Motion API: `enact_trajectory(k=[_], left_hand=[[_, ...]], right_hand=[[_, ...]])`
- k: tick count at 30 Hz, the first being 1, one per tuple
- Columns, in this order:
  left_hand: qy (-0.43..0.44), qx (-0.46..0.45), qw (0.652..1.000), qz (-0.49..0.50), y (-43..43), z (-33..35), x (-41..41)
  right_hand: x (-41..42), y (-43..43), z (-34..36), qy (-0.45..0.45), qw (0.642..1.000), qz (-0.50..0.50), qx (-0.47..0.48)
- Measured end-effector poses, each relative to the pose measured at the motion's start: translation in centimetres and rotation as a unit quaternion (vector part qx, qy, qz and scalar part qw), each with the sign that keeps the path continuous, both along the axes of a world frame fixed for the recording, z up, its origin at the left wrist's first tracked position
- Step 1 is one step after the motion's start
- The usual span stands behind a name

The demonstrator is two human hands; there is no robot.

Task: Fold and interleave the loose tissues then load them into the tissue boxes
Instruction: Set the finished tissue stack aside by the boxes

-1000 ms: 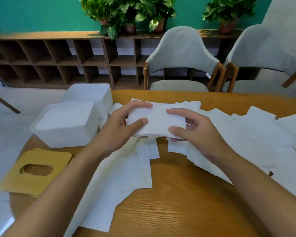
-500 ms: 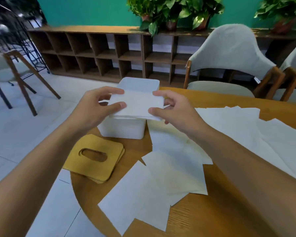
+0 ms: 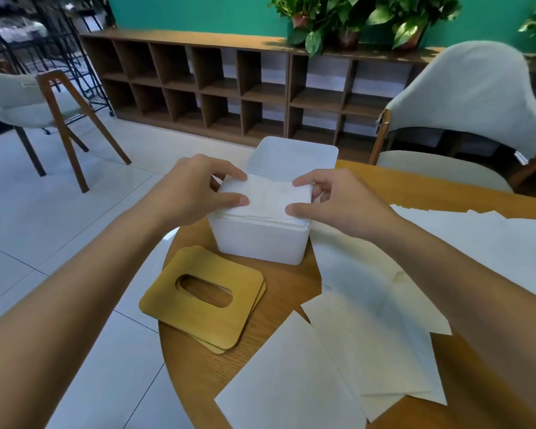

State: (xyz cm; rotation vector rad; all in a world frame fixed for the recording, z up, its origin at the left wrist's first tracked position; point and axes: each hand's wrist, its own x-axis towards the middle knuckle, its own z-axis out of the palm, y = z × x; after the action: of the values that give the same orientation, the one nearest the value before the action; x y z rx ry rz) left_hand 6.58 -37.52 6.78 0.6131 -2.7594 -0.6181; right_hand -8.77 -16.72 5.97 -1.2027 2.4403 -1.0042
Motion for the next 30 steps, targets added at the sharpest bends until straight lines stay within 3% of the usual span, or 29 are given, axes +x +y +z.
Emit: enact_trajectory(k=[4,8,17,30], left_hand=[[-0.035,-0.102,0.994,-0.028,-0.3,-0.6,-0.4],[-0.059,-0.046,0.992,-0.103,-1.3,0.0,0.3],[-0.103,-0.035,0.99,-0.086,-1.9,-0.6,-0.5],[-0.184,-0.092,0.977,-0.062,-0.5,-0.5,-2.7]], right_hand=[[0.6,-0.5,-0.4,0.1,0.993,0.006,0.055],[0.1,-0.2,0.3,0.179,0.98,-0.005,0.088],[-1.1,0.1,-0.2,0.13,0.985,0.052,0.1],[-0.9,-1.1,0.6,0.161,0.969,0.065,0.178]])
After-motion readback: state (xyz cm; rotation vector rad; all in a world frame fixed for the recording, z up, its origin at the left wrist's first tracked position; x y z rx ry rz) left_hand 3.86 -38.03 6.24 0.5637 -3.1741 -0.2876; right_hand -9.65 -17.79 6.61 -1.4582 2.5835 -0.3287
